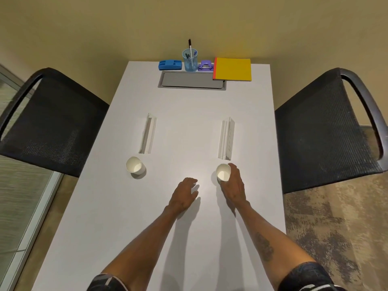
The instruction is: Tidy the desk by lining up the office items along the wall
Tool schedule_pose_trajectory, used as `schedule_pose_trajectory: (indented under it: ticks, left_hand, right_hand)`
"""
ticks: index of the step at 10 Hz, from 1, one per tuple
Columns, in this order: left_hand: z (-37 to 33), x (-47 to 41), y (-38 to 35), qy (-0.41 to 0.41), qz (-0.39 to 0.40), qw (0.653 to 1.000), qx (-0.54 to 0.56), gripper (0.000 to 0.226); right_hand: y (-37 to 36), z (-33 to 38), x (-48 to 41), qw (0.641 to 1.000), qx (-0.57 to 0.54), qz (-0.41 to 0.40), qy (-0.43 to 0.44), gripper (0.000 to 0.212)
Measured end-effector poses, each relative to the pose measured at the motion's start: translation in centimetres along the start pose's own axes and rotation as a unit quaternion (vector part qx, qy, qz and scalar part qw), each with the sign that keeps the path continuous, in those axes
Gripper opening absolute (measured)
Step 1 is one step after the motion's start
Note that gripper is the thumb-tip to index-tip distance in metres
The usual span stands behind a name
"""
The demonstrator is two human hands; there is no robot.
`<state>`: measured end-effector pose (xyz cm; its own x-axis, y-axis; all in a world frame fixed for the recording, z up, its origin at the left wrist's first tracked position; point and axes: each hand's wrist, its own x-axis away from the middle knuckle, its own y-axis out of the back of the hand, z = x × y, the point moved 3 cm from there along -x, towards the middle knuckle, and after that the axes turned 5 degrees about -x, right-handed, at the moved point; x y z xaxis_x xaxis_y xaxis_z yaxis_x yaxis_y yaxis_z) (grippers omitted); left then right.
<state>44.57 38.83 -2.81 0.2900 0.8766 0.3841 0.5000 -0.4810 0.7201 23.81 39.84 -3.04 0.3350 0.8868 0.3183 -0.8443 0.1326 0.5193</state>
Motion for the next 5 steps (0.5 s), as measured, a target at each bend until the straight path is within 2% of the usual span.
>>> schedule_pose_trajectory:
  ticks: [3,5]
  left_hand:
    - [0.4,1.7,0.7,0.005,0.003,1.000,0.006,0.043]
    - [-0.7,3.3,0.7,-0.020,-0.020,0.999,-0.019,0.043]
  right_hand:
    - [0.6,-0.1,2.1,0.999,-0.008,0.044,-0.011,0.094]
    - [2.0,-0.3,4.2,0.998,-0.014,0.044,0.050,0.091]
